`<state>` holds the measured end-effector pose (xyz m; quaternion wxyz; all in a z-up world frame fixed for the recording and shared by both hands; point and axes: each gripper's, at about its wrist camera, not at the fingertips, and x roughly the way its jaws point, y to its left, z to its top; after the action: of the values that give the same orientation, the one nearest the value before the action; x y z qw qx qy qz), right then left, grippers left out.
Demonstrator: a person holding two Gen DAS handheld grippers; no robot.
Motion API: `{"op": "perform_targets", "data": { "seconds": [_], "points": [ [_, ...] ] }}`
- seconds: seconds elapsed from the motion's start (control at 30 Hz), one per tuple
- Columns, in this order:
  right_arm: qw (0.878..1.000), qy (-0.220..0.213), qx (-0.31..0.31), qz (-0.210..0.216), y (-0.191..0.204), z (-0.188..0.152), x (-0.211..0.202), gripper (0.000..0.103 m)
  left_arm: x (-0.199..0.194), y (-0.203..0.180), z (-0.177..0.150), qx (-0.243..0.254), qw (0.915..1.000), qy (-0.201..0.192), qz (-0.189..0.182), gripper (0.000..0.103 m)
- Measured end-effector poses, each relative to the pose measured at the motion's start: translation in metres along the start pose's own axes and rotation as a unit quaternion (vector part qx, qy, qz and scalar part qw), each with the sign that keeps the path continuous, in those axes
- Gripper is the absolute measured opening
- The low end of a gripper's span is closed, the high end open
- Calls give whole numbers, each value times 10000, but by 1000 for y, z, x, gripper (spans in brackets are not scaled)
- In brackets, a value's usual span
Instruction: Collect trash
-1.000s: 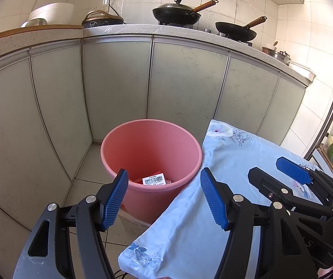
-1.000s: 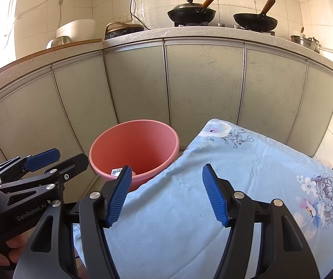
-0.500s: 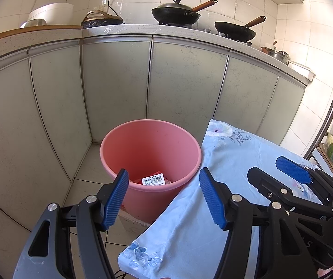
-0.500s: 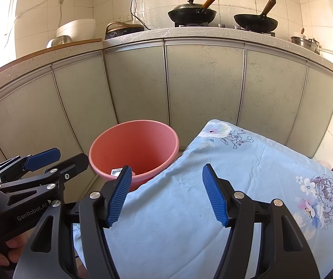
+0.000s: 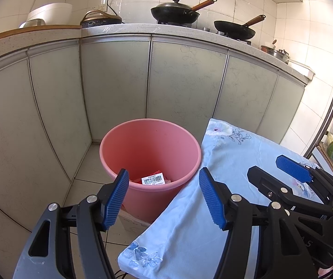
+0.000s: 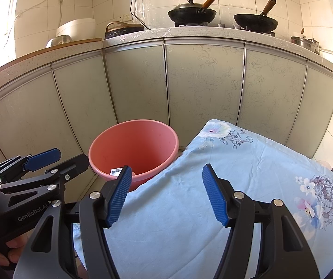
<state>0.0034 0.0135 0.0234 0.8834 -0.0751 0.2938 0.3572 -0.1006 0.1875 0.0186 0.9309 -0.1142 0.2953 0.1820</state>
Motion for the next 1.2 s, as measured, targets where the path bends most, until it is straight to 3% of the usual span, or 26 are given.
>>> {"op": "perform_targets", "data": {
  "seconds": [1.2],
  "points": [
    [9999,96,36,-47,-5,-5,8,64,15,-4,-4,77,9998,173,3,61]
  ]
}}
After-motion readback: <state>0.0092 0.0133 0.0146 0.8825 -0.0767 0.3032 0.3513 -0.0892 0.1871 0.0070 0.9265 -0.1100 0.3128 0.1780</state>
